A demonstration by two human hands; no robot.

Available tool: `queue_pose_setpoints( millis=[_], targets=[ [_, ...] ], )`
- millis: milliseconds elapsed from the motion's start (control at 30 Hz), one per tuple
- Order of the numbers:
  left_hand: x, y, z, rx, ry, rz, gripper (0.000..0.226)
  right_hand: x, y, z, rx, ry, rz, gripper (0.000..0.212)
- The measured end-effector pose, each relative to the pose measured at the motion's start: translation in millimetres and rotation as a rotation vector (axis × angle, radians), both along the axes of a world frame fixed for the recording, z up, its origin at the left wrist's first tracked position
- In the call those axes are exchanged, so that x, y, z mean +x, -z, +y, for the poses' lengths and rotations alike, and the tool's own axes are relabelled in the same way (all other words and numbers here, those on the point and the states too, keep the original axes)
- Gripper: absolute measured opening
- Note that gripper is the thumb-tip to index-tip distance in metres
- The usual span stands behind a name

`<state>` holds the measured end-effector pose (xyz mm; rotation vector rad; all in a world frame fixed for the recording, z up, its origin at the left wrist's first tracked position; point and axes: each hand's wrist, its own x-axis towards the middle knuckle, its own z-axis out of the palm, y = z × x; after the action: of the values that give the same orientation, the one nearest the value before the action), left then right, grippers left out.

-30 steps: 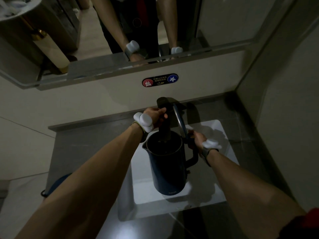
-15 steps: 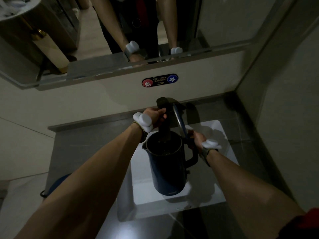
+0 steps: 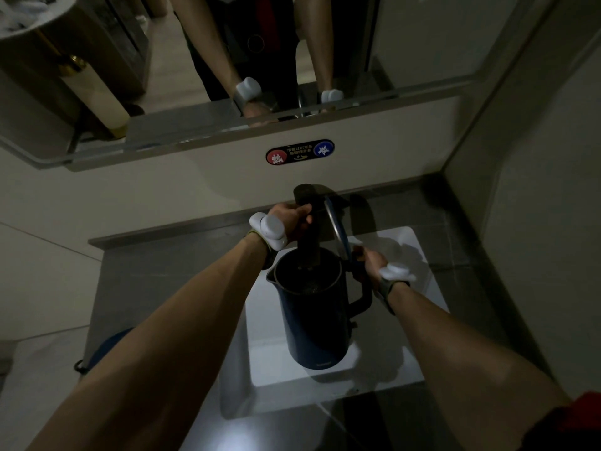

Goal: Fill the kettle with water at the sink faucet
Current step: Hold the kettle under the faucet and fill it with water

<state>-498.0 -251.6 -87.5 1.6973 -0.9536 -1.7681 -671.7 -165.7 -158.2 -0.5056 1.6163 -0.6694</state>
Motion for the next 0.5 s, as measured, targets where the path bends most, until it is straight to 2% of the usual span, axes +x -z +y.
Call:
queue_pose_setpoints(
  millis=[233, 500],
  targets=[
    [0.9, -0.1, -0.4, -0.001, 0.019, 0.002, 0.023, 2.3, -4.0, -1.1, 0.017, 0.049, -0.021, 0.035],
    [0.3, -1.0, -0.1, 0.006, 0.017, -0.008, 0.025, 2.0, -3.0, -1.6, 0.012, -0.011, 0.019, 0.03]
  ],
)
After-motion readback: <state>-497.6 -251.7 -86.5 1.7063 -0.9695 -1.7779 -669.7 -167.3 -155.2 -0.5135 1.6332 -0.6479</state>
